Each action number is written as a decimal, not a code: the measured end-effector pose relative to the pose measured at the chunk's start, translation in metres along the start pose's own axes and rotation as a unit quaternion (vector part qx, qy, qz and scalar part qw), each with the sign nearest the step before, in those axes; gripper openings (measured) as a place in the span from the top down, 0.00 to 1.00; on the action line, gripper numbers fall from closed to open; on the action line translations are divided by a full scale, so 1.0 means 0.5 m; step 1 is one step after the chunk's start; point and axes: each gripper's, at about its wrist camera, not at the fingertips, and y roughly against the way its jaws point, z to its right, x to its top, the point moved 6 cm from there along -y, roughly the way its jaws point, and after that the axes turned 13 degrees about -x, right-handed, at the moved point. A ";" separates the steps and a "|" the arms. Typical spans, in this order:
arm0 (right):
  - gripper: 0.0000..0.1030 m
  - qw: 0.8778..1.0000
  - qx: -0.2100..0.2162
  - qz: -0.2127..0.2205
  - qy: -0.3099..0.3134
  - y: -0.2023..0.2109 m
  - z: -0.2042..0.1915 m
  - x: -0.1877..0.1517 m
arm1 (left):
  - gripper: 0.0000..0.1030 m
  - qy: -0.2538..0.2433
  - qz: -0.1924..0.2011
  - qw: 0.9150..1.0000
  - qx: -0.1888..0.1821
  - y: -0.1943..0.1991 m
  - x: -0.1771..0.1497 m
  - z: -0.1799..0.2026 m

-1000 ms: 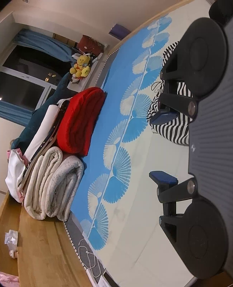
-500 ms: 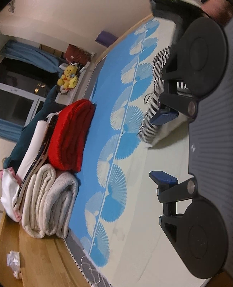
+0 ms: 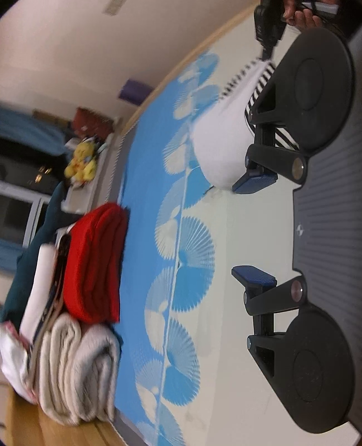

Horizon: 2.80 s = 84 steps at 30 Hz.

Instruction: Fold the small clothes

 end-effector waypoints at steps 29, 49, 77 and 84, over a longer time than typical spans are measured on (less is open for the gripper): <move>0.99 0.969 0.058 -0.094 0.223 -0.147 -0.148 0.050 | 0.36 0.018 -0.013 0.999 -0.047 -0.053 -0.004 0.021; 1.00 0.972 0.004 -0.157 0.172 -0.123 0.010 0.048 | 0.37 -0.027 -0.153 0.976 -0.155 -0.306 -0.103 0.186; 0.42 0.955 -0.038 -0.123 0.268 -0.201 -0.071 0.040 | 0.28 0.202 -0.187 0.948 -0.157 -0.551 -0.063 0.041; 0.75 0.946 -0.045 -0.166 0.276 -0.235 -0.060 0.026 | 0.20 0.256 -0.178 0.933 -0.179 -0.654 -0.065 0.016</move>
